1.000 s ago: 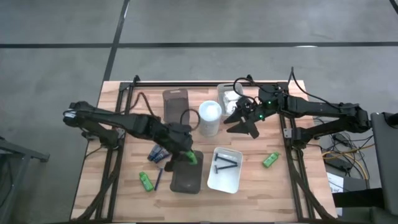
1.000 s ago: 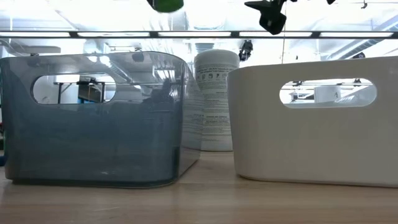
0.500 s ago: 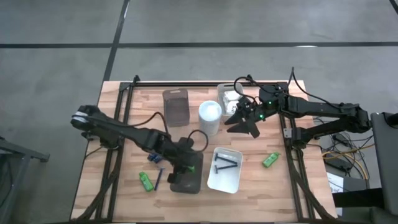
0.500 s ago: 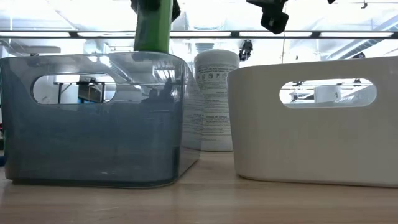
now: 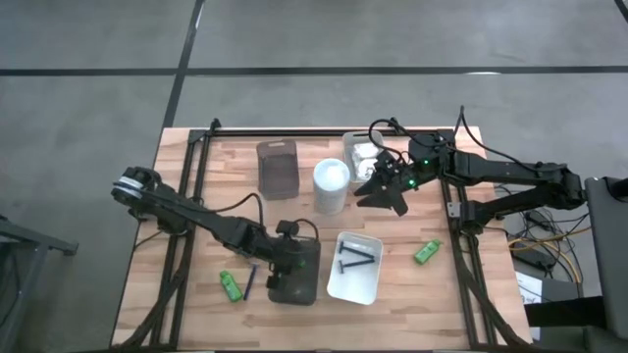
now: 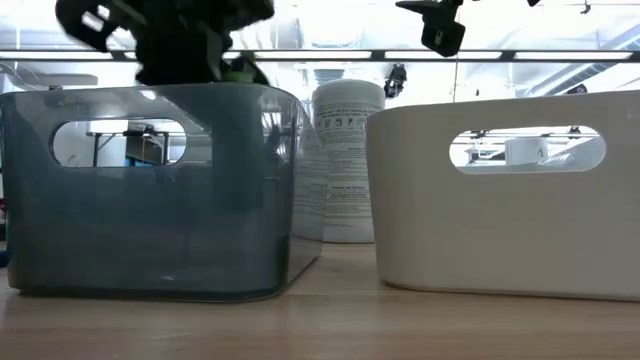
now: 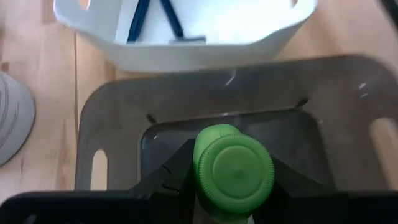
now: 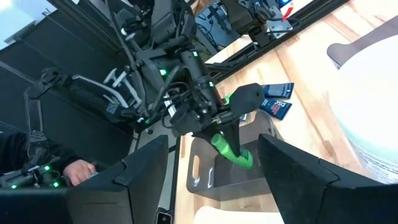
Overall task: Pick & Place Travel size toiletries
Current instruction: Put the green shampoo bottle into the bottom black bin
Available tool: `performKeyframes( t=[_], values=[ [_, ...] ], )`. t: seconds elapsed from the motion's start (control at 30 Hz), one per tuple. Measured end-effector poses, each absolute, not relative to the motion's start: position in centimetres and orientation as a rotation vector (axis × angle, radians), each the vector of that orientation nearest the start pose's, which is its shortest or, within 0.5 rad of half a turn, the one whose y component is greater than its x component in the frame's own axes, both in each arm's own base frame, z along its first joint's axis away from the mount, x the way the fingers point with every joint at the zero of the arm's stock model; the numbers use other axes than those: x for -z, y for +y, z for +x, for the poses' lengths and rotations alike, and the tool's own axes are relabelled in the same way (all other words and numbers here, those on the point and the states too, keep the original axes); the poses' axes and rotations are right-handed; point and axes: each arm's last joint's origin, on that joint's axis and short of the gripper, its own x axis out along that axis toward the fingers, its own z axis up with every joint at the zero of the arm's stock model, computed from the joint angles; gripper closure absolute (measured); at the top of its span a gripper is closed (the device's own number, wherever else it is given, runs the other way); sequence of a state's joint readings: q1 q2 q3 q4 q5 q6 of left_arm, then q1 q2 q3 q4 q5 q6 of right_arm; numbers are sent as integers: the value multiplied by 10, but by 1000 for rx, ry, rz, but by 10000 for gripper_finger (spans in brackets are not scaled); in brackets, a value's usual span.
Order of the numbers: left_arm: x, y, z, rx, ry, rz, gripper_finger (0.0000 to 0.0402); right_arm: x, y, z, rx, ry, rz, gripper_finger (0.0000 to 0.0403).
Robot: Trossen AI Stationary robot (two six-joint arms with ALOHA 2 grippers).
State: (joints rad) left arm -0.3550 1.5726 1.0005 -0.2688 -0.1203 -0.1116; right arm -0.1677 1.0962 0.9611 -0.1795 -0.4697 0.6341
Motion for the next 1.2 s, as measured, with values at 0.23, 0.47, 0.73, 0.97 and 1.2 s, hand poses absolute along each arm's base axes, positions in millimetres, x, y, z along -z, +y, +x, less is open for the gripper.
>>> performKeyframes(
  t=[0.23,0.47,0.73,0.97,1.2],
  values=[
    [-195,-105,300,164,838,99,291,-334,-28,239,-175,386,717,145],
    [-193,-98,302,146,842,99,287,-331,-29,240,-141,384,708,134],
    [-189,-88,302,117,857,90,266,-328,-29,242,-137,397,705,124],
    [-180,-85,297,106,878,85,264,-329,-29,242,-145,391,674,116],
    [-184,-83,301,99,871,78,262,-328,-29,242,-148,390,658,109]
  ],
)
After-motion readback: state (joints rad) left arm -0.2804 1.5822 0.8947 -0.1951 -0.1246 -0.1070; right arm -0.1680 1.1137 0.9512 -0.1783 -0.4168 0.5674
